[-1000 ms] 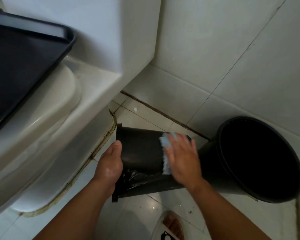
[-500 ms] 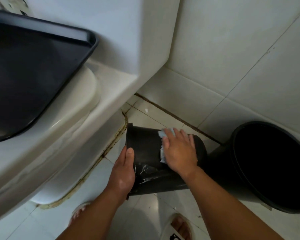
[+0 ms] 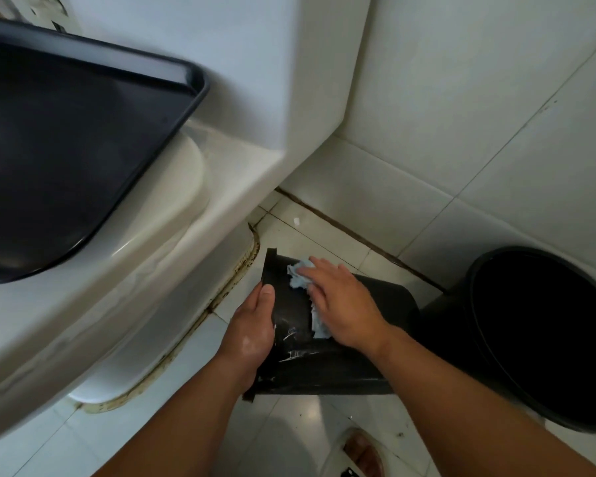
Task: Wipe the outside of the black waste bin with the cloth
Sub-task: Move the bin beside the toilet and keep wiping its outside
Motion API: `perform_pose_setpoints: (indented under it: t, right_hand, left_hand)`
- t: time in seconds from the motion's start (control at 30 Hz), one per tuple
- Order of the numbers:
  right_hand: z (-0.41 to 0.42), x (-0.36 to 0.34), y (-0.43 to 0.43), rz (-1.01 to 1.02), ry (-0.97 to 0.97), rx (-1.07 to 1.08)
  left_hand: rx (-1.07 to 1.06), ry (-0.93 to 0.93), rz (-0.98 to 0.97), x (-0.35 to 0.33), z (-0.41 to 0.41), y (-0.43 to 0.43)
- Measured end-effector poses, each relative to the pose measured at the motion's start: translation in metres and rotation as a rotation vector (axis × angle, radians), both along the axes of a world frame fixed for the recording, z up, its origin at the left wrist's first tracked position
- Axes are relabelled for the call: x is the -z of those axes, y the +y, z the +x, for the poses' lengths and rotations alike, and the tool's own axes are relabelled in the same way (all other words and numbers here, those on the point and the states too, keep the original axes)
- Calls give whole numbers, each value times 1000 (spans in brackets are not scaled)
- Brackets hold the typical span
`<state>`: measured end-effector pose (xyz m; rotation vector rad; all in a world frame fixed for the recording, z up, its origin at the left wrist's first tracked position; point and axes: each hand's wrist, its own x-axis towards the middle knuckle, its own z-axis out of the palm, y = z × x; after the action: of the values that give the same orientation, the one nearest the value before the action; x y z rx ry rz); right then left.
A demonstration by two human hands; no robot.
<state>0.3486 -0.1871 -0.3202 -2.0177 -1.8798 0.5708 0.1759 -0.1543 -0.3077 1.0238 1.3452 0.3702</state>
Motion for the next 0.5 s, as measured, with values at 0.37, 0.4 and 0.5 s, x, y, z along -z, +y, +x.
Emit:
perform_pose_setpoints:
  t: [0.37, 0.4, 0.5]
  right_hand:
    - [-4, 5, -11, 23, -160, -137]
    - [-10, 4, -10, 24, -148, -77]
    - [-26, 10, -32, 75, -208, -243]
  left_hand:
    - [-7, -7, -50, -2, 2, 7]
    - [-12, -2, -61, 0, 0, 7]
    - [16, -4, -76, -1, -3, 5]
